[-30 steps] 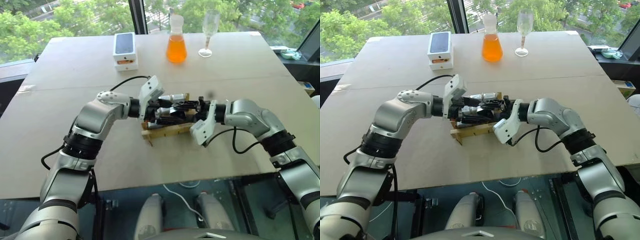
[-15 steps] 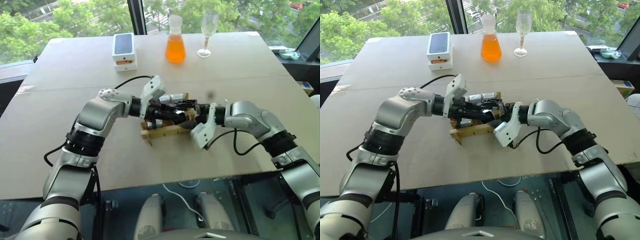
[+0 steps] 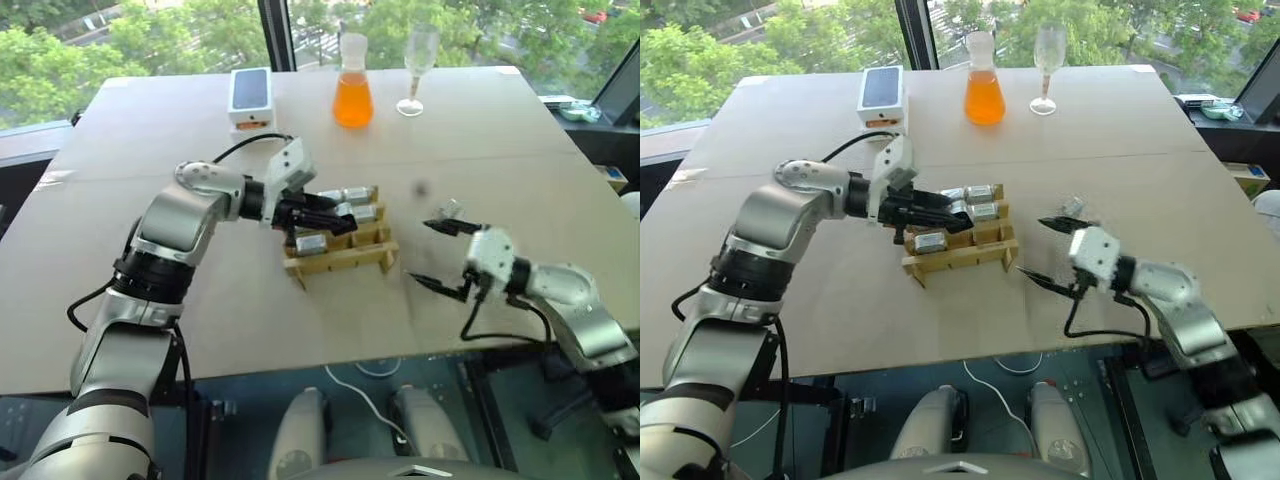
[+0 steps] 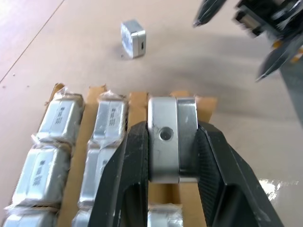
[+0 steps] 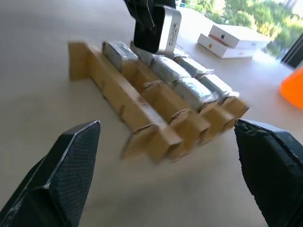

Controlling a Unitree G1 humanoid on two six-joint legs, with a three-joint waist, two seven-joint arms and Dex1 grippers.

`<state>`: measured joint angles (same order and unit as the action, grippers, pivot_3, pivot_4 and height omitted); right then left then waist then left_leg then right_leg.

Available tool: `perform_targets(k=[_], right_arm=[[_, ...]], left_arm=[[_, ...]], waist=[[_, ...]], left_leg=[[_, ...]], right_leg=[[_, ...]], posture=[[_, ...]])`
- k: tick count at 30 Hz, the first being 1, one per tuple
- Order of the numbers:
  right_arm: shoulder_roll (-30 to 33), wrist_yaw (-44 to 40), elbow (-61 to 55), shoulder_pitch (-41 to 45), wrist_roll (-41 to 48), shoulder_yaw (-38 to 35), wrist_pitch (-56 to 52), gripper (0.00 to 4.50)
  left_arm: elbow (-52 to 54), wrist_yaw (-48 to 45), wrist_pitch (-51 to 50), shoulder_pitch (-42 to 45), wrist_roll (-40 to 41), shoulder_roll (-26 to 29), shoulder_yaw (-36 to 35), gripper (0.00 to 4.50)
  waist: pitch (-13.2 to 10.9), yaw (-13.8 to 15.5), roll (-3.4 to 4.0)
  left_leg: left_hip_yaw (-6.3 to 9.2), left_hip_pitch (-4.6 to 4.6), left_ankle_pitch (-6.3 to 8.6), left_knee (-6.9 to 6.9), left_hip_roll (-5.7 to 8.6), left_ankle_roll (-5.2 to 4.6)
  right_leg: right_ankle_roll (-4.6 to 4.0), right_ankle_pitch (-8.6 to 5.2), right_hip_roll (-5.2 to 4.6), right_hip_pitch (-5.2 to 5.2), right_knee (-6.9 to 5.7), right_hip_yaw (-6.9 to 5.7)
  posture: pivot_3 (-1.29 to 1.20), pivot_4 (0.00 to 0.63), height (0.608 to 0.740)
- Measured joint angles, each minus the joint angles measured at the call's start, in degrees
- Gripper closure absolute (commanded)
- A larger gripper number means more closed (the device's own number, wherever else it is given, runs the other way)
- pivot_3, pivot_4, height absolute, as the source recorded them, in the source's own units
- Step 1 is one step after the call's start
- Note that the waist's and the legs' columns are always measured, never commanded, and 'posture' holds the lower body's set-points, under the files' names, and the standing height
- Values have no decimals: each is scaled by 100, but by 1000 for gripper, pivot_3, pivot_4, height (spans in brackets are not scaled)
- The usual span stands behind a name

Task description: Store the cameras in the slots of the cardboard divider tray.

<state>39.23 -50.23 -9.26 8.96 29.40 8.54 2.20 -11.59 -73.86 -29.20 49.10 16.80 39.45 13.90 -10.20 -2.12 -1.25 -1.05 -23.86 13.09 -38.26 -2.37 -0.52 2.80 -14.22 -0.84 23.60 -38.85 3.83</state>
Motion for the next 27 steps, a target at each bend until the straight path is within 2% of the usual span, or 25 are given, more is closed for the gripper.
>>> perform_targets(k=[3, 10, 20, 27], right_arm=[[-45, -476, -340, -750, 775, -266, -357, 0], [-662, -929, 44, -1387, 692, -589, 224, 0], [-1050, -1175, 186, -1534, 415, -735, 546, 0], [-1219, -1156, 186, -1535, 329, -795, 557, 0]], left_arm=[[-394, -103, 446, 21, -324, -10, 82, 3726], [-876, -408, 941, 66, -476, -80, 165, 3726], [-1430, -572, 1227, 244, -768, -456, 257, 3726], [-1602, -772, 1341, 255, -994, -489, 355, 3726]], waist=[[0, 6, 0], [3, 7, -6], [4, 15, -5], [4, 5, -5]], left_leg=[[-2, 3, 0, -7, 0, 0], [-7, 2, -1, -13, 1, -1], [-5, -1, -1, -14, 1, -1], [-3, 0, 0, -8, 1, -1]], right_leg=[[17, -10, 2, -3, 0, 2], [21, -12, 3, -4, 1, 11], [22, -12, 6, -3, -1, 11], [21, -12, 7, 0, 0, 12]], posture=[[0, 150, 740], [0, 150, 740], [0, 150, 740], [0, 150, 740]])
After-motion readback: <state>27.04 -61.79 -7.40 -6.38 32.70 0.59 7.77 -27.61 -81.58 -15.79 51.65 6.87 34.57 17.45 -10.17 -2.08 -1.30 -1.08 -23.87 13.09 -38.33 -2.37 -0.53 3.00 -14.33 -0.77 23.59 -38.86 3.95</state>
